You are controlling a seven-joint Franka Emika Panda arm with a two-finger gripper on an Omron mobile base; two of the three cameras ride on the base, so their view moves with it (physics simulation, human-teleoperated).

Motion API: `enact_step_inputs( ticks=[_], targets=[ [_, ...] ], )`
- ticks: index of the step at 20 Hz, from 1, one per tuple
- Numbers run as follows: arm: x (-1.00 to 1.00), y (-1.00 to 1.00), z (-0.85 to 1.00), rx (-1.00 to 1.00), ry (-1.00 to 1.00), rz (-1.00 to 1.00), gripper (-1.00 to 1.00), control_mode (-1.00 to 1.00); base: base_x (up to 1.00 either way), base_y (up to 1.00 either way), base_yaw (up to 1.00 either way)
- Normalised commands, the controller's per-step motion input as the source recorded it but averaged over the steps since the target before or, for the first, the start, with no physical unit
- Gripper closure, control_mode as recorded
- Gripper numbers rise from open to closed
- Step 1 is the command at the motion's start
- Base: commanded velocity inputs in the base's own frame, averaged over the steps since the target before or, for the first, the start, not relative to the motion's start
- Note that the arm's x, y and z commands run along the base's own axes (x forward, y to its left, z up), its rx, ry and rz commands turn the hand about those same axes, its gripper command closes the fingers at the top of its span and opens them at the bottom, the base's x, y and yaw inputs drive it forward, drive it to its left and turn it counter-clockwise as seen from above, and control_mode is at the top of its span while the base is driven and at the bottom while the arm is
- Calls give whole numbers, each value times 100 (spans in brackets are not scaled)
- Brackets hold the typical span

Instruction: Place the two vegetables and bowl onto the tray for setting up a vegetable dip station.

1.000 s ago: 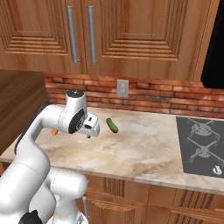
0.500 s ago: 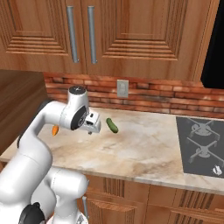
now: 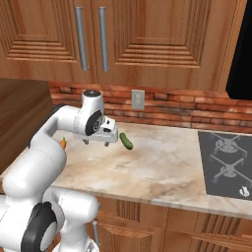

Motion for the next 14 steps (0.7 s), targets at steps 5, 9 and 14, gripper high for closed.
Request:
enact_step_inputs(
  ticks=[5,9,14],
  targets=[
    [18,-13,-2,-7,0,16,-100,-100,0,0,0],
    [10,-12,-12,-3,0,15,-100,-100,0,0,0],
    [1,-8,-18,-2,-4,13,-100,-100,0,0,0]
  ],
)
